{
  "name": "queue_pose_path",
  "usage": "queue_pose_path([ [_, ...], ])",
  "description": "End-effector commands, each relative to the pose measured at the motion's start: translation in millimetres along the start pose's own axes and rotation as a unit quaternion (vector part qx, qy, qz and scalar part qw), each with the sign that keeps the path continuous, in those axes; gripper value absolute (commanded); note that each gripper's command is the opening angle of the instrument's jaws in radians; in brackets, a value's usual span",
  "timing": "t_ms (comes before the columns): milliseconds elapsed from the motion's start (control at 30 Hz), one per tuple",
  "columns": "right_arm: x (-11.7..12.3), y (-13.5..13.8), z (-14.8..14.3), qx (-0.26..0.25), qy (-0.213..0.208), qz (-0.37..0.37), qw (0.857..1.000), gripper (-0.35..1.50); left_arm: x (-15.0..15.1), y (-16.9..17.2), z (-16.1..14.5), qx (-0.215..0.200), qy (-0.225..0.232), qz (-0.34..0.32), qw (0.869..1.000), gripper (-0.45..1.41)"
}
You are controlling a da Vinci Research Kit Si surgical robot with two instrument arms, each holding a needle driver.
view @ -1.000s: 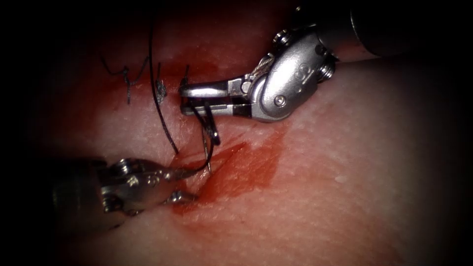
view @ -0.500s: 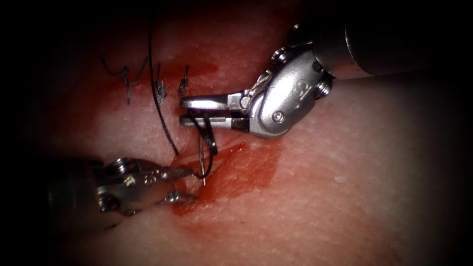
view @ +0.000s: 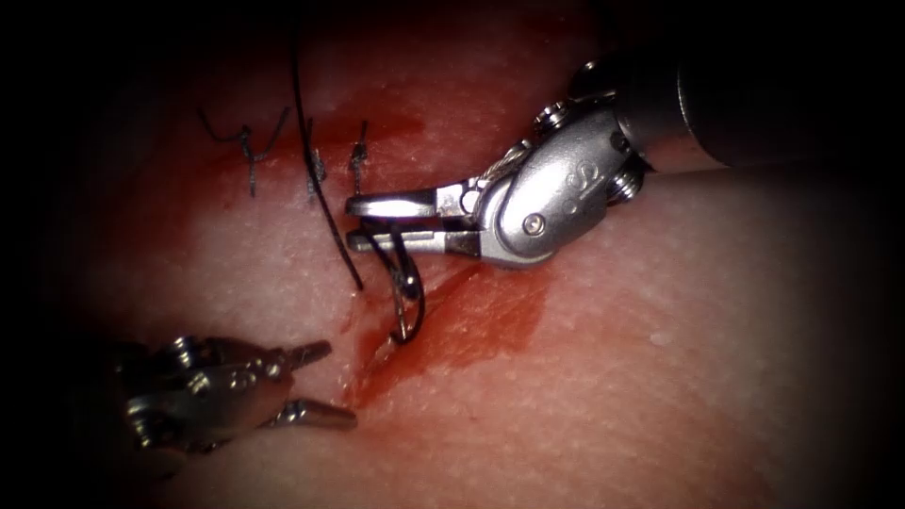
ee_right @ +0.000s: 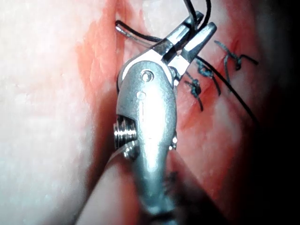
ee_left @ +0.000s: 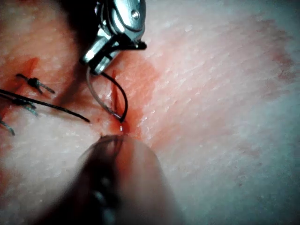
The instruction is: Wound Closure
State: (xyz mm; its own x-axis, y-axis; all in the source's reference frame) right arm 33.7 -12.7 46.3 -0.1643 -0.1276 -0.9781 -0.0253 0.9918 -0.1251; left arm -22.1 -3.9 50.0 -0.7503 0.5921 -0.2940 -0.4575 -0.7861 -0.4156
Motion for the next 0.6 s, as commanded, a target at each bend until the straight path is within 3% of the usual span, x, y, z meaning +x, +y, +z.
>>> queue_pose_path([
  [33, -0.7, 0.0, 0.8, 0.004, 0.002, -0.001, 1.000, -0.35, 0.0, 0.6, 0.7, 0.002, 0.001, 0.002, 1.000, 0.71],
  [367, -0.3, 1.3, 1.3, 0.031, -0.015, 0.030, 0.999, -0.35, 1.1, 4.5, 0.0, 0.020, 0.006, 0.023, 1.000, 0.66],
  [600, -0.4, 1.8, 2.2, 0.062, -0.024, 0.089, 0.994, -0.35, 4.0, 8.6, 1.2, 0.015, 0.021, 0.043, 0.999, 0.59],
])
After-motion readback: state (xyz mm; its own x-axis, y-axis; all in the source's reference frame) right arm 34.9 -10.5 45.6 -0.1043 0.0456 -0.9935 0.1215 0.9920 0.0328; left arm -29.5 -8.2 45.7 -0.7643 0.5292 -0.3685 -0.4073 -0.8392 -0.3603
